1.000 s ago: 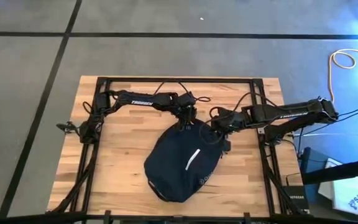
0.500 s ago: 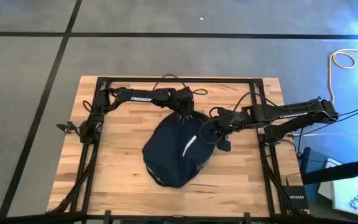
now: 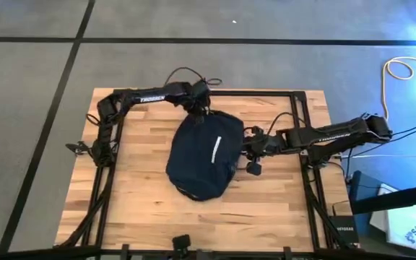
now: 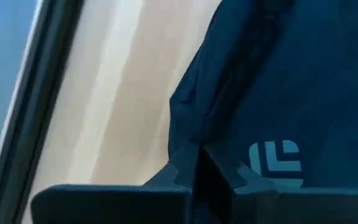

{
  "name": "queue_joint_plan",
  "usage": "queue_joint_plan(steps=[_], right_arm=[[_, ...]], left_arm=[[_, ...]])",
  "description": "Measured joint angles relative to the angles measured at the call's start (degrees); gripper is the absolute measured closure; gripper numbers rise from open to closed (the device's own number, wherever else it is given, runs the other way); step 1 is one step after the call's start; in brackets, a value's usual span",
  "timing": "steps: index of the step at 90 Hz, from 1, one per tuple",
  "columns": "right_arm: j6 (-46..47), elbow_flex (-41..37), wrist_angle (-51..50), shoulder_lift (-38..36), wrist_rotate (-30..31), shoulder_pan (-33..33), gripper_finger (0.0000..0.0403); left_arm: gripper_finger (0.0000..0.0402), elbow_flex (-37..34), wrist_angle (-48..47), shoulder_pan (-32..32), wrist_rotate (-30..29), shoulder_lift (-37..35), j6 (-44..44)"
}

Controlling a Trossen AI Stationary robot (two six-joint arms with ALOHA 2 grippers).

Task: Unpack backpack
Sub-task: Open the blue backpack

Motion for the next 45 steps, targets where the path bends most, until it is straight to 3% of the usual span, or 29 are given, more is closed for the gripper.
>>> queue_joint_plan(steps=[14,30,45], right_arm=[[3.0,-3.2,1.3,0.0,7.2,0.0,0.0359],[3.0,-8.8,5.3,-0.1,14.0,0.0,0.0359],[4.7,-14.1,14.1,-0.1,14.8,0.0,0.0342]], left_arm=[[0.0401,-0.2,-3.8,1.6,6.8,-0.1,-2.3],[0.0394,-1.1,3.7,0.4,11.5,-0.1,0.4],[0.0380,-1.1,12.1,-2.0,15.3,-0.1,3.3]])
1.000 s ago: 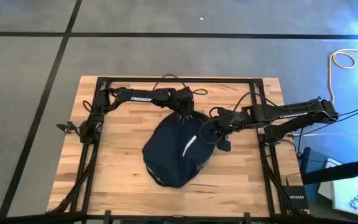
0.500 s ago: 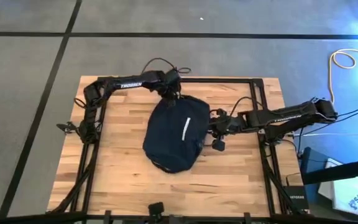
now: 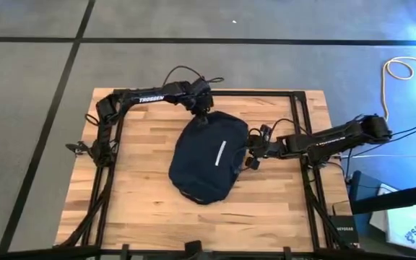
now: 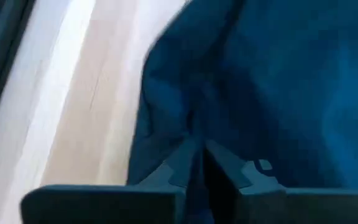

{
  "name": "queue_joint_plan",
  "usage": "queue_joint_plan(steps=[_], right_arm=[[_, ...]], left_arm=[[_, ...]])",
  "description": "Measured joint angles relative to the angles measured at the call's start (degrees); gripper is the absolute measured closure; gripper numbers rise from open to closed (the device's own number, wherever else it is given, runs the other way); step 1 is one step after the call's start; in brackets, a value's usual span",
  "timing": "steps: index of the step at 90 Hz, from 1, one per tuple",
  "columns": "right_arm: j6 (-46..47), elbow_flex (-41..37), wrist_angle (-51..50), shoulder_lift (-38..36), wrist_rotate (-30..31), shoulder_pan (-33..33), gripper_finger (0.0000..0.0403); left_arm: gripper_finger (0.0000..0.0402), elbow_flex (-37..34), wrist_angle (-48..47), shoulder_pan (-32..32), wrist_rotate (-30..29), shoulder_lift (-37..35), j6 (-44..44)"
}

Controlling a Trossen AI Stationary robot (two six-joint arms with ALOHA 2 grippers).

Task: Unpack backpack
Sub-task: Open the blue backpack

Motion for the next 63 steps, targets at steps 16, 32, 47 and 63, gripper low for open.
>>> queue_joint_plan(steps=[16,32,47,63], right_arm=[[3.1,-3.1,0.9,-2.0,-0.8,0.0,0.0270],[4.9,-7.0,1.1,-5.1,-2.6,0.1,0.0199],[5.8,-10.3,3.1,-6.2,-2.5,0.1,0.0189],[4.9,-15.0,7.6,-5.7,-1.6,0.0,0.0206]], left_arm=[[0.0375,0.0,4.8,-2.6,-1.6,0.0,2.7],[0.0375,0.0,9.0,-3.3,-3.2,0.0,3.0],[0.0375,0.0,12.9,-4.5,-3.3,0.0,1.6],[0.0375,0.0,11.9,-5.7,-3.3,0.0,3.0]])
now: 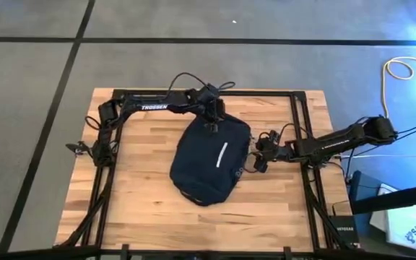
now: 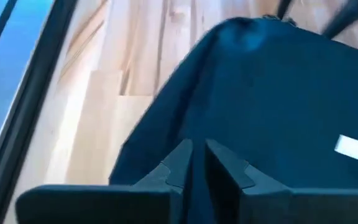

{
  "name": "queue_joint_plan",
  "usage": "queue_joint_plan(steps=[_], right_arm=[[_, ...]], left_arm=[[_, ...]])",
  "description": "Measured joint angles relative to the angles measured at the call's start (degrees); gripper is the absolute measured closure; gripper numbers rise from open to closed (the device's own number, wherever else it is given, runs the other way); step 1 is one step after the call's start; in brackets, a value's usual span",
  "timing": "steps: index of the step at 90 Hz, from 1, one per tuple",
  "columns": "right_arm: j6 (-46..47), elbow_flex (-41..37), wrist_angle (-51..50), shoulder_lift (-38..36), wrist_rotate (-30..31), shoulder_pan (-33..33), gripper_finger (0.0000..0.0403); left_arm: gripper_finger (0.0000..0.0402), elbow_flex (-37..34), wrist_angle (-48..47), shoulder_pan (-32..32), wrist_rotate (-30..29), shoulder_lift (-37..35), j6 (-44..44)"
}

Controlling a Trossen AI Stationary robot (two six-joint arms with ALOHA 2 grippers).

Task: Unpack backpack
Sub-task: Open the blue backpack

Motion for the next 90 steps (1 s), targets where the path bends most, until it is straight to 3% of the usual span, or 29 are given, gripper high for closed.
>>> queue_joint_plan(steps=[19,39,57,81,90], right_arm=[[-6.1,-2.4,10.3,0.0,-1.9,-0.7,0.0220],[-10.9,-2.3,11.1,0.2,-4.6,-6.1,0.0221],[-12.3,-2.3,14.5,0.6,-13.1,-11.1,0.0221],[-12.3,-2.3,15.8,3.3,-14.8,-13.3,0.0222],[-12.9,-2.3,17.4,3.9,-16.1,-13.2,0.0241]], left_arm=[[0.0375,0.0,0.0,-0.8,0.0,0.0,2.2],[0.0375,0.0,0.0,-0.9,-0.1,0.0,2.6],[0.0375,0.0,-0.1,-0.9,-0.1,0.0,2.9],[0.0375,0.0,-0.1,-0.9,-0.1,0.0,3.2],[0.0375,0.0,-0.1,-0.9,-0.1,0.0,3.2]])
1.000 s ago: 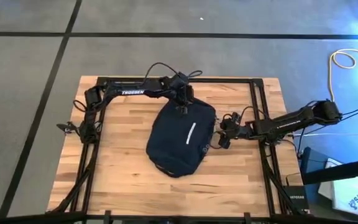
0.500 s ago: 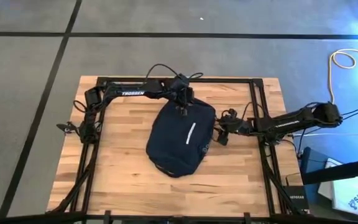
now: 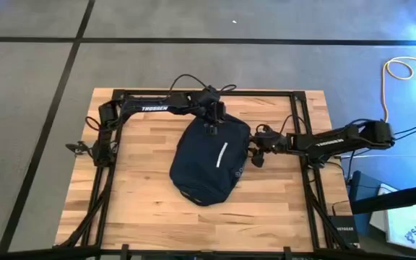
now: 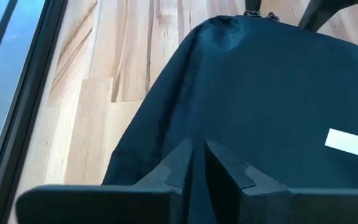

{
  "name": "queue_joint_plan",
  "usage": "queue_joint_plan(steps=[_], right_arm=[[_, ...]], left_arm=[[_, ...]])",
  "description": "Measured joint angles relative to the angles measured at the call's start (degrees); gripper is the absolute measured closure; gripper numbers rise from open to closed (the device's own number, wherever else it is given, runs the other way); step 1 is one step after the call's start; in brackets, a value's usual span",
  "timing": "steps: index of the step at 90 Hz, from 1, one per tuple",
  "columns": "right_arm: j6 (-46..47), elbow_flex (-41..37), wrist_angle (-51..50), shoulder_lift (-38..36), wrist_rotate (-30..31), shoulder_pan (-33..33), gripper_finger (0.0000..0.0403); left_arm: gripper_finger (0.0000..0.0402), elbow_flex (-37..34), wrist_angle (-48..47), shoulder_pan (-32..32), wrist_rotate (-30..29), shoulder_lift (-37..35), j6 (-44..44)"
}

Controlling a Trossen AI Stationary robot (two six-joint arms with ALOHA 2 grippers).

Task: Unpack backpack
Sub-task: Open the blue backpack

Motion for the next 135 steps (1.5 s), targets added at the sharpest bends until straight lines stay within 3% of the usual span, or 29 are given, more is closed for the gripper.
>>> queue_joint_plan(steps=[26,58,86,117,135], right_arm=[[-2.4,0.0,-0.8,0.0,1.5,0.0,0.0337],[-4.0,0.0,-3.1,-0.8,-3.0,-2.6,0.0398],[-0.9,0.0,-4.1,-1.9,-4.0,-2.5,0.0390],[-0.9,0.0,-4.0,-1.9,-4.0,-2.5,0.0268],[-1.6,0.0,-1.4,-1.9,-3.2,-2.5,0.0287]], left_arm=[[0.0375,0.0,-0.2,0.0,0.0,0.0,0.0],[0.0375,0.0,-0.2,0.0,0.1,0.0,-0.2],[0.0375,0.0,0.0,0.0,0.1,0.0,-0.7],[0.0375,0.0,0.0,0.0,0.1,0.0,-0.7],[0.0375,0.0,0.0,0.0,0.1,0.1,-0.7]])
